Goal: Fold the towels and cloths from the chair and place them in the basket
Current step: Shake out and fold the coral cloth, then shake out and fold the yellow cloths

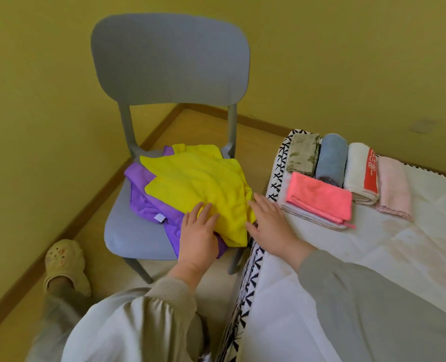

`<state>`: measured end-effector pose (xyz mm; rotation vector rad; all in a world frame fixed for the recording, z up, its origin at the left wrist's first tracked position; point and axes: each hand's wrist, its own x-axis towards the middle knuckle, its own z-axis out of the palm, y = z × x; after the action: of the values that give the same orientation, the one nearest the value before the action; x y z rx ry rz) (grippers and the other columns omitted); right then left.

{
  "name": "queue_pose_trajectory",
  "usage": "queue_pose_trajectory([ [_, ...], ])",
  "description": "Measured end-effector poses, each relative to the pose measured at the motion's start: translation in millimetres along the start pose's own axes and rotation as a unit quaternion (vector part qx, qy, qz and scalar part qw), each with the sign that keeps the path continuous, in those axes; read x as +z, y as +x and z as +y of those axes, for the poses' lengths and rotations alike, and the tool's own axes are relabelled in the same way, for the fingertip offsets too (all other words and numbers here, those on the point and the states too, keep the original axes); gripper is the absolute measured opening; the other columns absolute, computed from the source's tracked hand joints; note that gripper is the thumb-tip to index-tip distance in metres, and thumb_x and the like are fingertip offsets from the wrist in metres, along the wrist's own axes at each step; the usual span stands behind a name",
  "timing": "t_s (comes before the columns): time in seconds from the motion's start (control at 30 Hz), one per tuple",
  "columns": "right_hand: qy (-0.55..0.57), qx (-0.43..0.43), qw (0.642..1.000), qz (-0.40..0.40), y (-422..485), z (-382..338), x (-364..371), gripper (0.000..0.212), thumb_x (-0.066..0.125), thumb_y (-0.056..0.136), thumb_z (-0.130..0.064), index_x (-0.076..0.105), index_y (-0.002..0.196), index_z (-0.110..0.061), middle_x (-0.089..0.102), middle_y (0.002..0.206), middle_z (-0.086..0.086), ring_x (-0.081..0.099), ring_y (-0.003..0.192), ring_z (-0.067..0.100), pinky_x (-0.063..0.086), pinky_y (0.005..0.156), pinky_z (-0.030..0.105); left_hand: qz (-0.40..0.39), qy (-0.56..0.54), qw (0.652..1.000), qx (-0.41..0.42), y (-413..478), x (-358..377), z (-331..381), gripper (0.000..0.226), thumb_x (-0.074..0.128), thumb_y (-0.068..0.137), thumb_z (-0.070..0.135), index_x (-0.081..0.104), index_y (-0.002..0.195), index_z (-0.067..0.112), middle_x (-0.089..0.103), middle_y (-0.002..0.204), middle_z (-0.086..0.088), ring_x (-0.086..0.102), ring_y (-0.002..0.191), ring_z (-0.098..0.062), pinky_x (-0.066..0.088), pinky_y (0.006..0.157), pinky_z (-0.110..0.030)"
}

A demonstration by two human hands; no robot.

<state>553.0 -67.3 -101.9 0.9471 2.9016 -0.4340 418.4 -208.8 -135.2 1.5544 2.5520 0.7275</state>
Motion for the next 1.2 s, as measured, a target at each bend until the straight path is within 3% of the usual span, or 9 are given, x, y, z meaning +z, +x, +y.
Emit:
queue_pose_trajectory([
  [0.13,0.014,-0.011,0.996,-0.092,0,-34,21,0.077,0.054,0.090,-0.045,0.013,0.151,-0.022,0.004,0.160,0.000,0.011,0.145,0.020,0.013,0.118,0.042,-0.012,-0.069,0.996,-0.050,-3,3,-11,0.042,0.052,0.065,-0.002,0.071,0.102,0.006,0.062,0.123,-0.017,0.054,0.115,-0.045,0.049,0.090,-0.054],
  [0.23,0.013,0.029,0.996,-0.089,2,-39,28,0.082,0.060,0.087,-0.036,0.011,0.151,-0.022,0.000,0.160,0.000,0.014,0.145,0.022,0.016,0.117,0.045,-0.015,-0.120,0.989,-0.086,3,4,-5,0.045,0.056,0.073,-0.006,0.067,0.115,0.006,0.054,0.136,-0.015,0.041,0.130,-0.040,0.041,0.102,-0.048],
  [0.43,0.026,0.058,0.997,-0.036,10,-45,23,0.035,0.055,0.087,-0.015,0.050,0.121,-0.012,0.029,0.153,0.003,0.036,0.132,0.026,0.034,0.104,0.037,0.015,-0.123,0.989,-0.085,3,2,-5,0.051,0.059,0.069,-0.004,0.065,0.118,0.007,0.052,0.137,-0.018,0.041,0.131,-0.041,0.038,0.105,-0.051],
  [0.6,0.115,0.075,0.990,0.040,19,-45,7,0.016,0.054,0.088,-0.016,0.064,0.093,-0.005,0.058,0.109,0.011,0.047,0.107,0.029,0.038,0.084,0.032,0.083,-0.124,0.984,-0.099,1,-12,2,0.057,0.062,0.067,0.006,0.058,0.124,0.007,0.048,0.138,-0.019,0.039,0.131,-0.040,0.034,0.106,-0.051],
  [0.7,0.187,0.106,0.973,0.087,27,-55,-21,0.016,0.056,0.086,-0.016,0.064,0.082,-0.002,0.056,0.089,0.010,0.047,0.090,0.023,0.033,0.070,0.030,0.080,-0.121,0.989,-0.042,10,-19,14,0.057,0.057,0.066,0.012,0.059,0.122,0.004,0.051,0.134,-0.020,0.044,0.127,-0.041,0.038,0.104,-0.052],
  [0.83,0.300,0.129,0.933,0.150,33,-73,-72,0.018,0.059,0.082,-0.013,0.060,0.071,0.002,0.044,0.062,0.007,0.038,0.061,0.019,0.025,0.054,0.031,0.110,-0.172,0.977,-0.067,31,-49,20,0.057,0.055,0.072,0.010,0.051,0.128,0.001,0.049,0.133,-0.017,0.042,0.126,-0.034,0.035,0.106,-0.042],
  [1.03,0.384,0.123,0.890,0.215,28,-95,-143,0.013,0.061,0.082,-0.009,0.064,0.069,-0.007,0.048,0.056,0.001,0.041,0.057,0.014,0.033,0.050,0.025,0.162,-0.202,0.965,-0.036,32,-108,43,0.050,0.040,0.080,0.047,0.057,0.106,0.008,0.055,0.094,-0.002,0.050,0.093,-0.022,0.043,0.082,-0.039],
  [1.13,0.439,0.119,0.863,0.222,18,-110,-172,0.013,0.061,0.081,-0.007,0.061,0.069,-0.007,0.045,0.054,0.000,0.037,0.053,0.012,0.030,0.042,0.016,0.124,-0.170,0.978,-0.016,31,-130,56,0.051,0.054,0.079,0.056,0.058,0.105,0.013,0.054,0.093,0.003,0.050,0.093,-0.018,0.043,0.080,-0.034],
  [1.2,0.457,0.121,0.850,0.234,10,-117,-187,0.018,0.062,0.080,-0.008,0.058,0.063,-0.011,0.047,0.055,-0.001,0.041,0.056,0.014,0.036,0.051,0.021,0.125,-0.154,0.980,-0.009,29,-146,69,0.048,0.065,0.079,0.052,0.057,0.107,0.014,0.055,0.098,0.001,0.050,0.095,-0.017,0.043,0.079,-0.033],
])
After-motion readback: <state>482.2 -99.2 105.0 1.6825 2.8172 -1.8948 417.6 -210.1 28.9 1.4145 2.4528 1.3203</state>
